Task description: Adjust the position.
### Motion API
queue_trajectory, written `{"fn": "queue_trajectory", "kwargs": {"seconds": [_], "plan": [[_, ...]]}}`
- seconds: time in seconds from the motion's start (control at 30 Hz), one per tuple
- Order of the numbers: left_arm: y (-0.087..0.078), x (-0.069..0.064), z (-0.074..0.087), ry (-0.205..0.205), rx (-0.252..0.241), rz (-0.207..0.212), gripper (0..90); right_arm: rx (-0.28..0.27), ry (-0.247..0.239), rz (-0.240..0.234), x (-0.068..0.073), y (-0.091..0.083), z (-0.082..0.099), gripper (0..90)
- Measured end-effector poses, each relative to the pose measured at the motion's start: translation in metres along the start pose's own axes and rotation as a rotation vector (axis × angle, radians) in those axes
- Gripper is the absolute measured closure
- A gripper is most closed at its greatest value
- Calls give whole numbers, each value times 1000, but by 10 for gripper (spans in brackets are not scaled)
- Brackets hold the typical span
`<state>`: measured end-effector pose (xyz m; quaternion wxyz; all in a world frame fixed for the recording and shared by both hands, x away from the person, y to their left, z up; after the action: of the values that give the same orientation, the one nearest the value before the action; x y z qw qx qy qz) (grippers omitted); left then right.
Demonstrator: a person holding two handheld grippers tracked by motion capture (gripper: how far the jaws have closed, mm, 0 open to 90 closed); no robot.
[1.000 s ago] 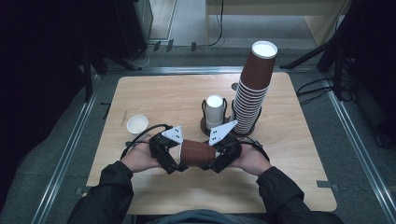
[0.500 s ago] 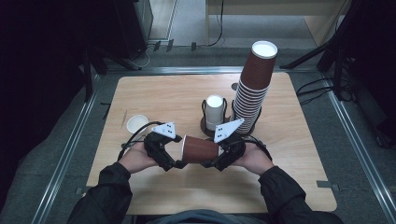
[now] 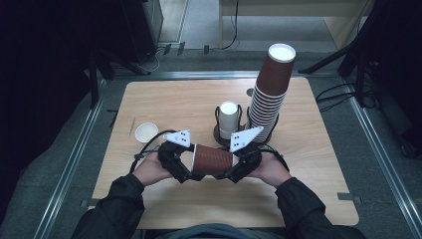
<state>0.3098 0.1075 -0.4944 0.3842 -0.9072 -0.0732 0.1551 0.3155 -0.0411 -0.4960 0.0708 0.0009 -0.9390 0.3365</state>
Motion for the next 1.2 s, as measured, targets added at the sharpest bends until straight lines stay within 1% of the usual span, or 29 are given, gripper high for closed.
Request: {"fn": "queue_trajectory", "kwargs": {"seconds": [0.13, 0.23, 0.27, 0.37, 0.43, 0.7, 0.83, 0.9, 1.0, 1.1, 1.17, 1.2], "plan": [[1, -3, -4, 9, -18, 13, 0, -9, -10, -15, 4, 2, -3, 198], [2, -5, -5, 16, -12, 2, 0, -14, -12, -23, 5, 2, -4, 198], [2, -5, -6, 12, -12, 1, 0, -13, -13, -23, 6, 3, -4, 198], [0, -6, -6, -3, -14, 22, 46, -15, -13, -26, 6, 2, -4, 198], [0, -6, -7, -6, -18, 27, 52, -20, -7, -29, 5, 2, -4, 199], [-1, -6, -8, -2, 5, 26, 70, -17, -6, -37, 5, 2, -3, 202], [-1, -6, -8, 3, 13, 23, 76, -12, -8, -32, 6, 2, -3, 202], [-1, -6, -7, 0, 19, 29, 76, -9, -6, -33, 6, 3, -3, 200], [-3, -5, -7, -1, 22, 22, 77, -2, 17, -36, 5, 4, -3, 183], [-6, -3, -5, -8, 27, 17, 77, 16, 28, -36, 4, 5, -2, 168], [-10, -1, -4, -8, 32, 3, 77, 30, 36, -36, 3, 5, 0, 164], [-11, -1, -3, -13, 33, 7, 77, 35, 36, -32, 3, 5, 1, 163]]}}
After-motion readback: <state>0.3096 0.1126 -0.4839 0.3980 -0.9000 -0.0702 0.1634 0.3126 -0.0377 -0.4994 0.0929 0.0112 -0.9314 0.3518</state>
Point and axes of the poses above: each handheld gripper's, and its own axes: y roughly forward along the jaws, z roughly out of its underside, x roughly to its left, the point moved 6 cm from there along y, roughly forward along the jaws, and after that the axes turned 7 degrees about x, right-handed, at the moved point
